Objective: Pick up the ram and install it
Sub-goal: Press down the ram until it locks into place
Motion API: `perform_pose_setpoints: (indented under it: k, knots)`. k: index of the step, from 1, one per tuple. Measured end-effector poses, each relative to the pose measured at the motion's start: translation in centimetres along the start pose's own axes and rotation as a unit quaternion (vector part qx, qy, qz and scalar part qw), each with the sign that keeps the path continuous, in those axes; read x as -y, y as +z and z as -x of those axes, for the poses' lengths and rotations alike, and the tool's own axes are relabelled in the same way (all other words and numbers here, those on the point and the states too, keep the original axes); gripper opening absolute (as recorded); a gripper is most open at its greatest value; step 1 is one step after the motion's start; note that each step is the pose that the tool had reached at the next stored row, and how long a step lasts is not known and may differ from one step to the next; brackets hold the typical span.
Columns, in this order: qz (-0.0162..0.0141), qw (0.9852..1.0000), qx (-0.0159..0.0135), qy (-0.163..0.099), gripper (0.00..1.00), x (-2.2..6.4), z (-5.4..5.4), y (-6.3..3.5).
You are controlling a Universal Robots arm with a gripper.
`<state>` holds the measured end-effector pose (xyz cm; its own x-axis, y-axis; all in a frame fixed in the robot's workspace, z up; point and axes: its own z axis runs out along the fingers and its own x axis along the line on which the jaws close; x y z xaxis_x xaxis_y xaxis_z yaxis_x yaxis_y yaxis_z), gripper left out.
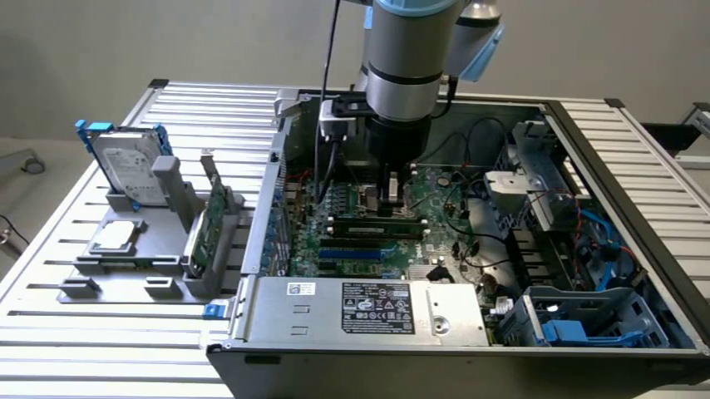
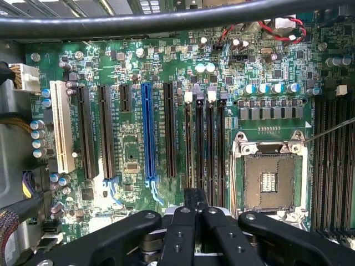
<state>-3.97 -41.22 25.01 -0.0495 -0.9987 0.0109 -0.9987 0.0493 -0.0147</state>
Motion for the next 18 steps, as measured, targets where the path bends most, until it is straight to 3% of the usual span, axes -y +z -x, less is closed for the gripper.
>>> perform_pose_setpoints:
  k: [10, 18]
  knots:
    - [0.0002, 1.0000, 0.0000, 0.000, 0.11, -0.30, 0.1, 1.59]
    - [0.0006, 1.0000, 0.0000, 0.000, 0.11, -0.31, 0.1, 1.84]
